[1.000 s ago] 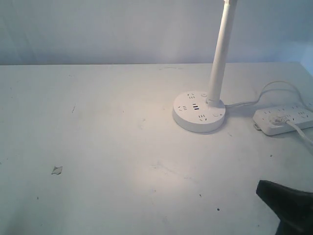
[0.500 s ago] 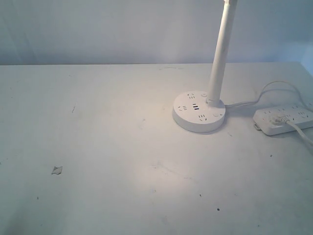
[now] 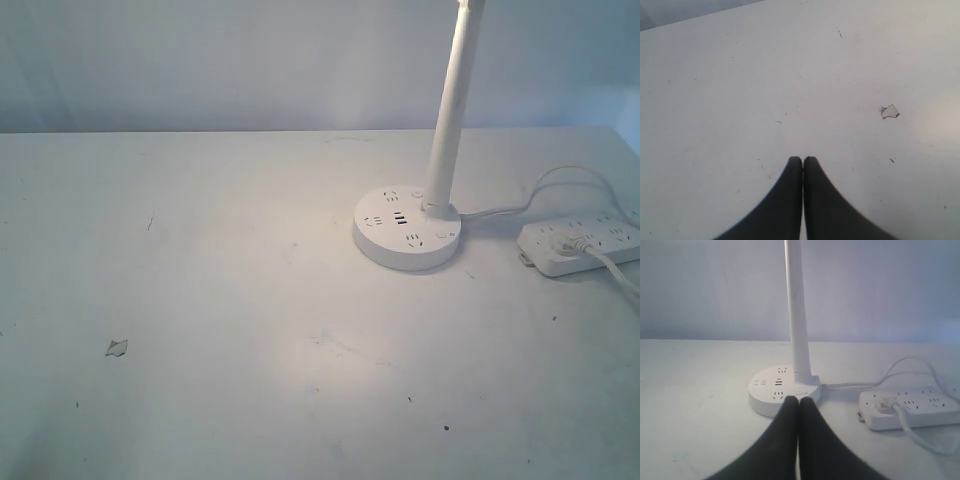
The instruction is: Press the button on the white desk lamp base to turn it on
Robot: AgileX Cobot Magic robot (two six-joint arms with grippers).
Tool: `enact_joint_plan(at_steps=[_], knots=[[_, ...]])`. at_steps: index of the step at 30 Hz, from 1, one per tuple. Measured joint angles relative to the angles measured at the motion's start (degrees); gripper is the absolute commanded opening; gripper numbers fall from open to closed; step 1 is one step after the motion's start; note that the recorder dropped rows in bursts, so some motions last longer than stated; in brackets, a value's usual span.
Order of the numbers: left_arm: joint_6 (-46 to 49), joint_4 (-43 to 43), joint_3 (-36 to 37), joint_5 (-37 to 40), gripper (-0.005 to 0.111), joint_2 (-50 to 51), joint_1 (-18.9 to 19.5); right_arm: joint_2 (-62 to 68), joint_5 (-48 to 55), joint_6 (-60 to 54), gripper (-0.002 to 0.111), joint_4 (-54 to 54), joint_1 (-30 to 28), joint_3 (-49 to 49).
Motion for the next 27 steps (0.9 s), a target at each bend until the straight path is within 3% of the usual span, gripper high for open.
enact_joint_plan(at_steps=[8, 27], knots=[[0.0, 0.0, 0.0, 0.0, 0.0, 0.0, 0.0, 0.0, 0.36, 0.63, 0.0, 10.68, 0.0, 0.0], [0.0, 0.0, 0.0, 0.0, 0.0, 0.0, 0.0, -1.09, 0.37, 0.75, 0.0, 11.27, -1.08, 0.0]])
